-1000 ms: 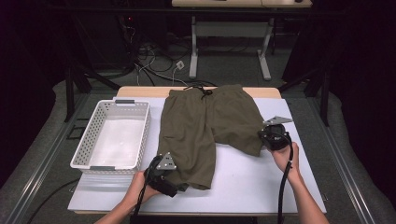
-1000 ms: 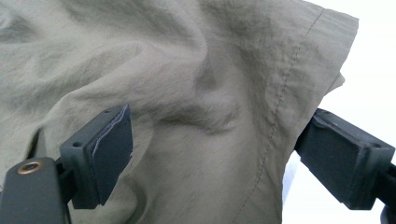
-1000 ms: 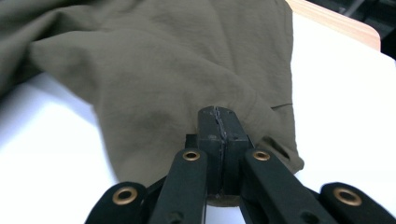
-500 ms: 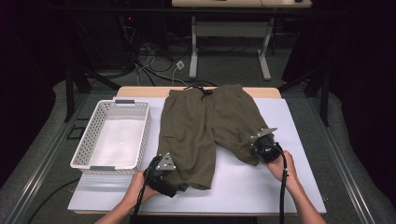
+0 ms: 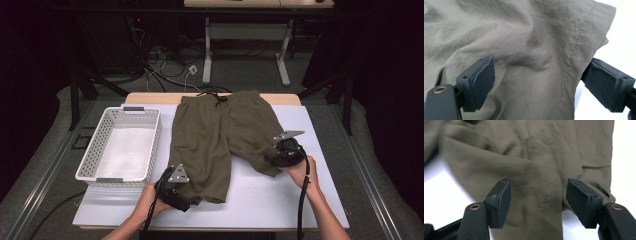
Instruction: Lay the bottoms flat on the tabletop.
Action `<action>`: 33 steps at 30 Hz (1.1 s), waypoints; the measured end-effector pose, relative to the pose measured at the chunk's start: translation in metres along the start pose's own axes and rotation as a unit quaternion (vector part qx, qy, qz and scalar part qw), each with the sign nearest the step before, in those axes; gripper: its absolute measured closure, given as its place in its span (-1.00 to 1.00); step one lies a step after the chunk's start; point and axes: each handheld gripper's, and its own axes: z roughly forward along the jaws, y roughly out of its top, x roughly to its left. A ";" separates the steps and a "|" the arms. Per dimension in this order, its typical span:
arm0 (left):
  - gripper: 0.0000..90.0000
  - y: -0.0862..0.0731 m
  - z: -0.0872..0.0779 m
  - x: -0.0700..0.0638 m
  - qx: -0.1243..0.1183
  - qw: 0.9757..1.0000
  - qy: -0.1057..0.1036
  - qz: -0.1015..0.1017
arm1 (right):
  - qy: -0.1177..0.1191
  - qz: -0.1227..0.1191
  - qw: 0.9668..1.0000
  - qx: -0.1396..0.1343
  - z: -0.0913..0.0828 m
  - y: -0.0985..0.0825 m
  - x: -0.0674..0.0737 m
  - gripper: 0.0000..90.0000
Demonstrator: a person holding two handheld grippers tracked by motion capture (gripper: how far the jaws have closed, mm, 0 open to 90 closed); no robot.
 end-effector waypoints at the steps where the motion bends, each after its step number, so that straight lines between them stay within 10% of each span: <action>1: -0.74 0.000 0.000 0.000 0.000 1.000 0.000 0.000 | 0.005 0.001 1.000 0.007 0.005 -0.001 -0.003 -0.09; 10: -0.74 0.000 0.000 0.001 0.001 1.000 0.000 0.000 | 0.007 -0.007 1.000 0.017 0.006 -0.004 0.004 0.93; 24: -0.74 -0.001 -0.001 0.002 0.000 1.000 0.002 -0.003 | 0.050 -0.069 0.996 0.001 -0.032 -0.003 0.046 0.92; 33: -0.74 -0.001 0.000 0.001 0.001 1.000 0.000 -0.001 | 0.070 -0.062 0.995 -0.037 -0.044 0.000 0.046 0.45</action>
